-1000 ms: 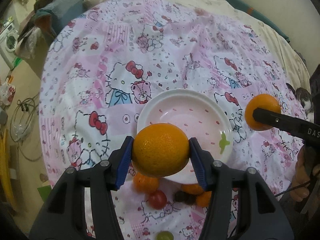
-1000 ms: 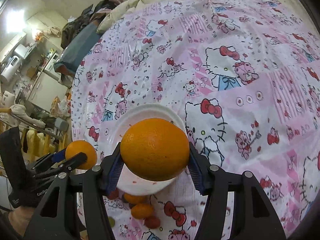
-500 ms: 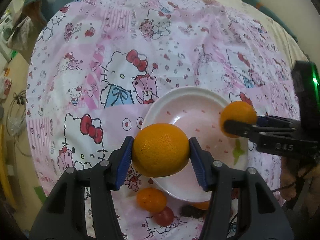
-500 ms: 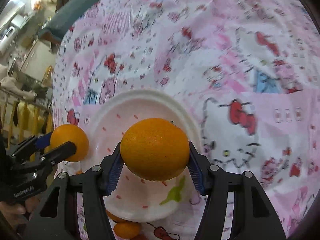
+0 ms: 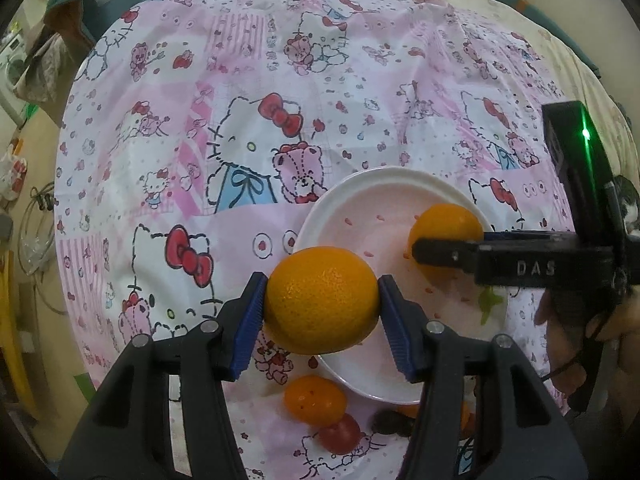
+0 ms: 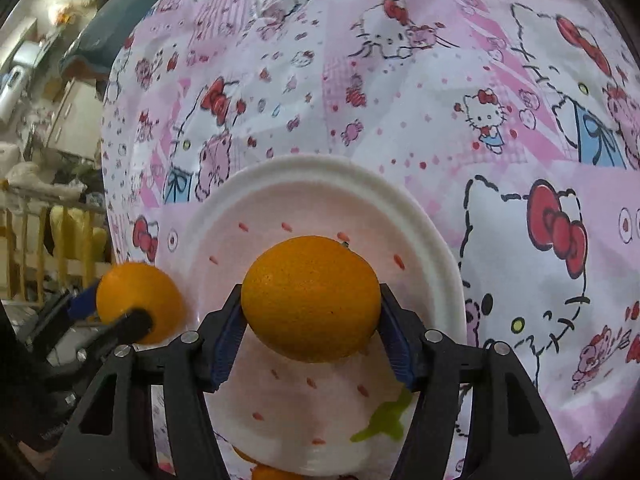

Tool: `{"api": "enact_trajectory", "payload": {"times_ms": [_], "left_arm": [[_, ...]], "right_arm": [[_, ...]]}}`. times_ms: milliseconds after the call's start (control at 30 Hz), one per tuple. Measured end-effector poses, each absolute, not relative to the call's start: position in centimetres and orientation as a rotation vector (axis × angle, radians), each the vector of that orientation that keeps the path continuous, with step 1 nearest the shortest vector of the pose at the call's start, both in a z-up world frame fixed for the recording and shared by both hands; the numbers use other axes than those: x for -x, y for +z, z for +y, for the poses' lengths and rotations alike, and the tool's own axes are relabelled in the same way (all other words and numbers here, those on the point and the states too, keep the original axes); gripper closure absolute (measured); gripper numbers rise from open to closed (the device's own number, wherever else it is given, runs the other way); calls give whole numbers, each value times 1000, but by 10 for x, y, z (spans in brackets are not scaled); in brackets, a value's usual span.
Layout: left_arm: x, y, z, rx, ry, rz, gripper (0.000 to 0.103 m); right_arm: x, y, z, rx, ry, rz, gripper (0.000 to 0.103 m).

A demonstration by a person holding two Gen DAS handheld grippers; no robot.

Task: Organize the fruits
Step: 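Carry both oranges onto the white plate and open both tools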

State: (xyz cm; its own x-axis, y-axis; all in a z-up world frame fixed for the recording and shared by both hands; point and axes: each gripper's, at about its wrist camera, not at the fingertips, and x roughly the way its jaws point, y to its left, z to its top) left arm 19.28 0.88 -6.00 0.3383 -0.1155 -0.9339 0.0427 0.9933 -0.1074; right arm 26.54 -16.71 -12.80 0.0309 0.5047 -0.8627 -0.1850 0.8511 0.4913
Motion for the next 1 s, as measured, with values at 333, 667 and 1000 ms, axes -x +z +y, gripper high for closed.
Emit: {"api": "enact_trajectory", "payload": {"times_ms": [333, 667, 1000], "left_arm": [[-201, -72, -3, 92, -145, 1236, 51], [-232, -89, -29, 28, -192, 1209, 51], [-243, -99, -30, 25, -162, 1221, 44]], "right_arm": [[-273, -97, -206, -431, 498, 1325, 15], [-267, -71, -248, -506, 457, 1254, 15], [-262, -60, -260, -482, 455, 1230, 15]]}}
